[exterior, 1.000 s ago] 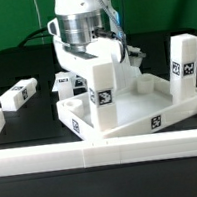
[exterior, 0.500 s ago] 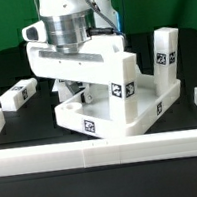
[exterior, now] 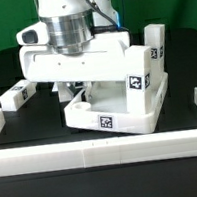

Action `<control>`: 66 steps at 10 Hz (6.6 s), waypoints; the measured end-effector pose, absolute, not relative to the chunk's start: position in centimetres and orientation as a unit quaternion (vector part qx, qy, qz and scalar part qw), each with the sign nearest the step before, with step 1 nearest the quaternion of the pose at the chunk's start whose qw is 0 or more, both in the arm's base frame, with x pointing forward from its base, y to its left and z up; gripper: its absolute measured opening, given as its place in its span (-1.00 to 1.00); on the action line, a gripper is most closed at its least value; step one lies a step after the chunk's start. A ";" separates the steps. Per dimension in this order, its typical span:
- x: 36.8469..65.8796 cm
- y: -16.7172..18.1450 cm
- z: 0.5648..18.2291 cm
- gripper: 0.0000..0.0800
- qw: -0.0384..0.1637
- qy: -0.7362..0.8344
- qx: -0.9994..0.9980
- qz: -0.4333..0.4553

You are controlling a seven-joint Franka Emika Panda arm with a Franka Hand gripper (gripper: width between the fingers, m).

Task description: Assemble desk

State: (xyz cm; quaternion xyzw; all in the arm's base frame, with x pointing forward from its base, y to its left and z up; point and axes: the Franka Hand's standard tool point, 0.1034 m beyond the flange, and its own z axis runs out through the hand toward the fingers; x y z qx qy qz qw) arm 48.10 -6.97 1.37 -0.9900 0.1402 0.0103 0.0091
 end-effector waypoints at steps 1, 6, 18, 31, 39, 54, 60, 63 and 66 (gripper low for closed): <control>48.1 -7.0 1.4 -0.84 0.007 0.111 -0.994 0.011; 50.5 -5.6 1.0 -0.84 -0.009 -0.059 -0.998 0.008; 53.8 -4.0 1.6 -0.84 -0.038 -0.405 -0.914 0.016; 62.1 2.0 1.3 -0.84 -0.061 -0.735 -0.674 0.053; 63.1 4.5 0.9 -0.63 -0.055 -0.677 -0.731 0.064; 60.5 -2.0 8.1 0.62 -0.044 -0.614 -0.782 0.098; 59.9 -4.0 8.0 0.62 -0.045 -0.404 -0.909 0.090; 58.9 -8.6 8.3 0.62 -0.025 -0.278 -0.956 0.091; 59.1 -9.5 8.5 0.62 -0.036 -0.170 -0.980 0.095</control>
Offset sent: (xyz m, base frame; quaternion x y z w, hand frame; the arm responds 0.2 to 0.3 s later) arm 0.0319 0.0215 -0.0059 0.0026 0.0029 -0.2199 0.9755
